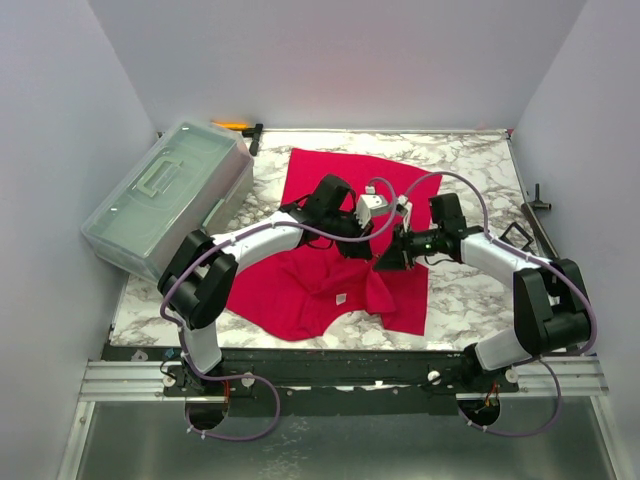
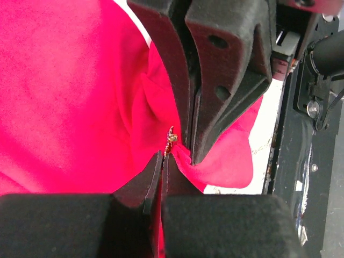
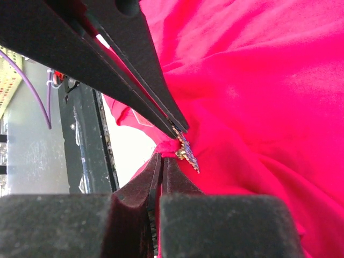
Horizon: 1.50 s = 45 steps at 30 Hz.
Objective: Remove the brooch from the garment
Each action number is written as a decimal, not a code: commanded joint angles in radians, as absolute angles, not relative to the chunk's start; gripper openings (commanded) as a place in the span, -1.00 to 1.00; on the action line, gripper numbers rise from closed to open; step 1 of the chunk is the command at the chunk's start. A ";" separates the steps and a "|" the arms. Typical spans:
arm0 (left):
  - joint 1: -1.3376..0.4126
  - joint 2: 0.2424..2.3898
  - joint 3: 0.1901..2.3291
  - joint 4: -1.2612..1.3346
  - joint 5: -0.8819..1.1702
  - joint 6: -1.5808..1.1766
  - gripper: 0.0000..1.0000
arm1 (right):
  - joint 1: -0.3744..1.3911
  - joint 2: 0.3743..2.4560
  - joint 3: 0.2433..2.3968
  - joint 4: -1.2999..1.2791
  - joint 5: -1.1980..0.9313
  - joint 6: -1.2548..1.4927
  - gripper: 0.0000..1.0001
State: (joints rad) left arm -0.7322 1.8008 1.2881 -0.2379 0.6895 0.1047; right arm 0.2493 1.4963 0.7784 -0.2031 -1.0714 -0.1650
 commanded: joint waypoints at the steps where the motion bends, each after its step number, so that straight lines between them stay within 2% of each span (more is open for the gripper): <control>1: -0.729 1.758 1.272 -0.133 0.726 0.039 -1.00 | 0.279 1.512 0.767 -0.204 -1.089 -0.178 -0.99; 15: -0.698 1.711 1.267 -0.217 0.730 0.151 -1.00 | 0.278 1.468 0.809 -0.318 -0.904 -0.268 -0.99; 29: -0.697 1.697 1.259 -0.221 0.778 0.165 -1.00 | 0.279 1.426 0.792 -0.308 -0.933 -0.274 -0.98; 30: -0.697 1.697 1.257 -0.222 0.785 0.168 -1.00 | 0.279 1.416 0.791 -0.307 -0.928 -0.272 -0.94; 33: -0.698 1.692 1.249 -0.222 0.814 0.173 -1.00 | 0.279 1.384 0.786 -0.292 -0.915 -0.260 -0.61; 35: -0.698 1.690 1.244 -0.223 0.838 0.173 -1.00 | 0.279 1.362 0.785 -0.282 -0.911 -0.256 -0.49; 42: -0.698 1.679 1.236 -0.225 0.899 0.183 -1.00 | 0.279 1.300 0.767 -0.224 -0.907 -0.239 -0.24; 45: -0.698 1.676 1.233 -0.225 0.924 0.190 -1.00 | 0.279 1.285 0.758 -0.205 -0.931 -0.242 -0.23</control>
